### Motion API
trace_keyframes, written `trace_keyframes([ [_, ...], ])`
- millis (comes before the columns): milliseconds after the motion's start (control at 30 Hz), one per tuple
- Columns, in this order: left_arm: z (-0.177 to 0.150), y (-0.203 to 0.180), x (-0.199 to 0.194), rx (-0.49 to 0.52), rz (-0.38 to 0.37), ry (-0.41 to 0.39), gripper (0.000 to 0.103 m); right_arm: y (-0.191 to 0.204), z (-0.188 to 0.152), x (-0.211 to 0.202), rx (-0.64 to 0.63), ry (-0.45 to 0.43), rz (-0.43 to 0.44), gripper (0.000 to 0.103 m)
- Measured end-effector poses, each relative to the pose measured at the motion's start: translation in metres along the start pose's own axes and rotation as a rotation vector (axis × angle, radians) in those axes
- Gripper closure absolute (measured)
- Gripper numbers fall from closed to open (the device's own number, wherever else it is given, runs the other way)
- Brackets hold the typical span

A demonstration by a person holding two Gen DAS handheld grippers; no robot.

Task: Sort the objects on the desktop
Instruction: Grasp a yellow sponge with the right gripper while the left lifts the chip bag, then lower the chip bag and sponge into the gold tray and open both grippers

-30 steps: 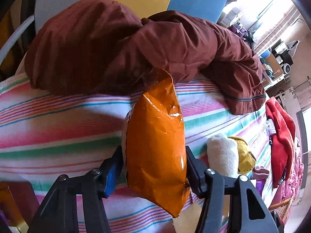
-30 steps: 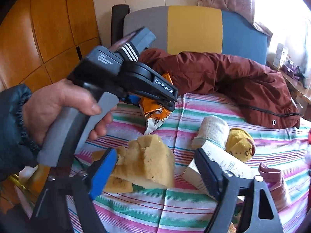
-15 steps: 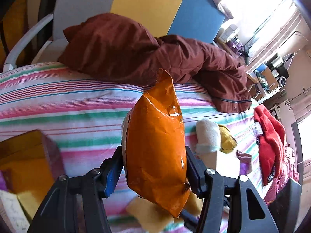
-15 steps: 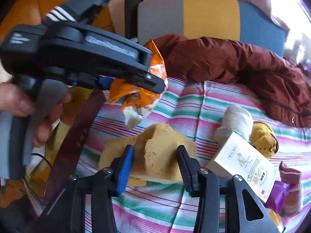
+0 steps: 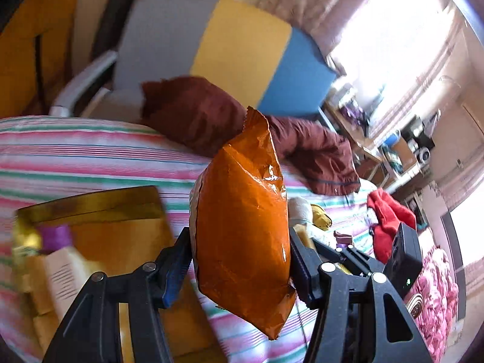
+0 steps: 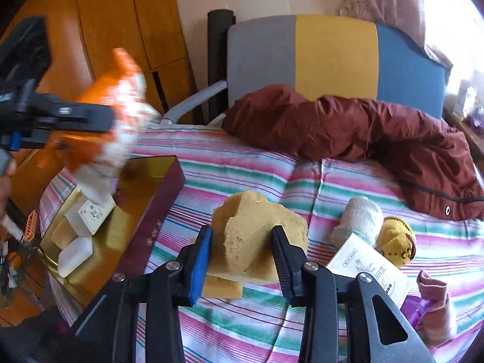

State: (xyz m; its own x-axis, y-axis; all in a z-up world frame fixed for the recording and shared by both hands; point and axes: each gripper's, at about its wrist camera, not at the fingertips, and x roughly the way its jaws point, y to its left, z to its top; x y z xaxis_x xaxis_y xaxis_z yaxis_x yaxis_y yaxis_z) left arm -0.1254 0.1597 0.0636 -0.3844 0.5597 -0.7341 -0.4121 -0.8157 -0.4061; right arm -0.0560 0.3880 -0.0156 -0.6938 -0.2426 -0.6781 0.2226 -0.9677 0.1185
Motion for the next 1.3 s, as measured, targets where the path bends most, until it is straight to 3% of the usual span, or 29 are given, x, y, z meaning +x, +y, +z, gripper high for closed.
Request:
trace_keyframes([
  [233, -0.041, 0.093, -0.090, -0.155, 0.130, -0.112, 0.043, 0.028, 0.004, -0.021, -0.064, -0.049, 0.051, 0.063],
  [367, -0.073, 0.137, -0.100, -0.241, 0.178, -0.100, 0.043, 0.047, 0.001, -0.023, -0.100, -0.034, 0.074, 0.063],
  [567, -0.090, 0.165, -0.082, -0.309, 0.148, -0.077, 0.043, 0.084, 0.000, -0.025, -0.147, -0.005, 0.110, 0.063],
  [733, -0.070, 0.159, -0.071, -0.283, 0.074, -0.096, 0.043, 0.114, 0.007, -0.015, -0.154, 0.014, 0.136, 0.062],
  [933, -0.044, 0.159, -0.034, -0.344, -0.015, -0.103, 0.043, 0.145, 0.030, 0.010, -0.145, 0.035, 0.126, 0.062],
  [1033, -0.036, 0.170, -0.010, -0.393, -0.005, -0.094, 0.035, 0.157, 0.045, 0.026, -0.116, 0.043, 0.131, 0.059],
  [1167, -0.034, 0.184, 0.003, -0.441, 0.024, -0.077, 0.031, 0.167, 0.060, 0.046, -0.063, 0.038, 0.128, 0.047],
  [1300, -0.041, 0.181, -0.009, -0.371, 0.074, -0.075, 0.031, 0.170, 0.056, 0.051, -0.063, 0.052, 0.136, 0.046],
])
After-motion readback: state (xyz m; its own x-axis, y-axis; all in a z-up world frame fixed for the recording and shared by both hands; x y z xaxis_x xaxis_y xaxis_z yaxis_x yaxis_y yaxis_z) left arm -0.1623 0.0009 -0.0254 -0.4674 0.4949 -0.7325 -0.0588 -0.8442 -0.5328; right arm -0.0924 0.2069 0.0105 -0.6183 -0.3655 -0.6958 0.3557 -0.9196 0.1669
